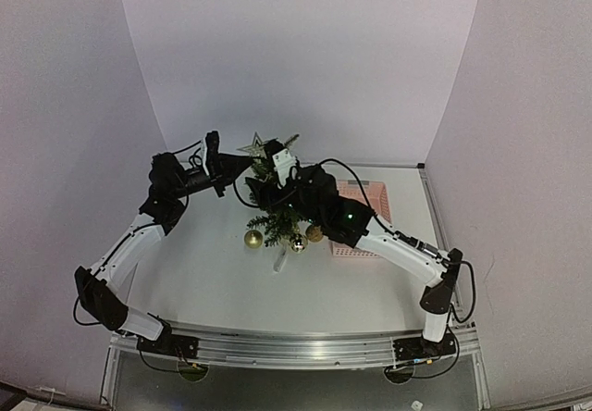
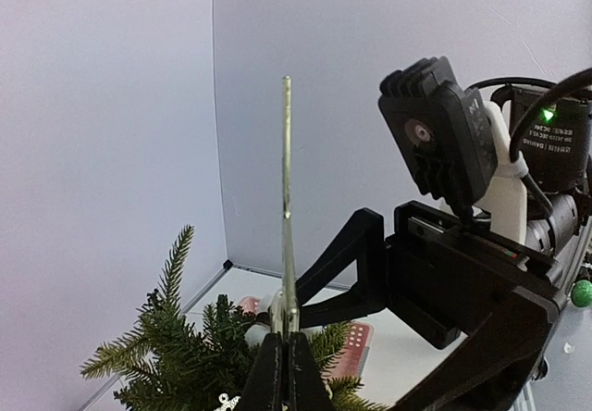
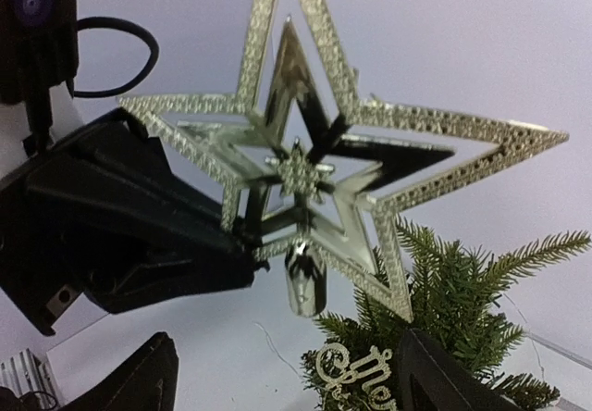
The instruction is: Decorate the small christmas tree
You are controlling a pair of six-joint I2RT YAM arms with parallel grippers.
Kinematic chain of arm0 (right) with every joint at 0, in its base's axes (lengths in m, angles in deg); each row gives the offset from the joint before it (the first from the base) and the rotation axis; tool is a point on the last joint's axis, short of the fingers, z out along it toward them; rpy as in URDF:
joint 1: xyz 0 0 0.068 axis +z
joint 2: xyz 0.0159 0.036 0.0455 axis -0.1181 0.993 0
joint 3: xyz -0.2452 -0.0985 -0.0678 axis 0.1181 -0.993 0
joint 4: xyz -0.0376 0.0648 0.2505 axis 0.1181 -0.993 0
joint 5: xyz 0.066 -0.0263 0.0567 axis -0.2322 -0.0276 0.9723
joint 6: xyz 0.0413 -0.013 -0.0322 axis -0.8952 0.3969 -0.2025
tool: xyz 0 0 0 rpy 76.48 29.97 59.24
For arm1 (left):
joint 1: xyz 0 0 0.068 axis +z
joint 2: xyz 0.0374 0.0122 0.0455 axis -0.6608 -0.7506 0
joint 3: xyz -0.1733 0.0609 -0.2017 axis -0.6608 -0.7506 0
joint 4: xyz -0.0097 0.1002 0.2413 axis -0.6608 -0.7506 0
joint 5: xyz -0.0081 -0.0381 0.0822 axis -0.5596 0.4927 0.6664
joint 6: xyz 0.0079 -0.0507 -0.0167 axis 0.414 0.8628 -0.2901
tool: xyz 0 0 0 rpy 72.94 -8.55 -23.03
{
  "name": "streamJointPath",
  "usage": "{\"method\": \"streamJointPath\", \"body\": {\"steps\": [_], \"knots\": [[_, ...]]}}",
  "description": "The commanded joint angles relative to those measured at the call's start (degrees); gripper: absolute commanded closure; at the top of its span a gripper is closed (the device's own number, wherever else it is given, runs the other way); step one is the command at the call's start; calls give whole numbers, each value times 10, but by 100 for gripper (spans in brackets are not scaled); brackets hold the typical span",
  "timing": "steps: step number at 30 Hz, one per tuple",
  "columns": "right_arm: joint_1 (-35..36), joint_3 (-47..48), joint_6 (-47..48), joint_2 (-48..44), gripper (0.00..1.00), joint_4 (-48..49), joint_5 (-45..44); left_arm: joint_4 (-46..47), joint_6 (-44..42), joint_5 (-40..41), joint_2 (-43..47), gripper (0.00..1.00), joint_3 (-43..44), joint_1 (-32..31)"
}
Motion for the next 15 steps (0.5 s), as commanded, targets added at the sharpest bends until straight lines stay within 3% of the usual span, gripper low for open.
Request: {"method": "streamJointPath", "body": {"steps": [1,4,8,15], "knots": [[2,-27,24,-77,16,3,49,9,14,-26,22,100,14,11],[-22,-11,9,-97,15,-63,128,1,25,-62,20,100,12,13],[-121,23,-87,-94,15,-100,367,20,56,-128,12,100,15,13],[-147,76,-60,-55,16,-108,452,24,93,-171,4,100,19,7]]}}
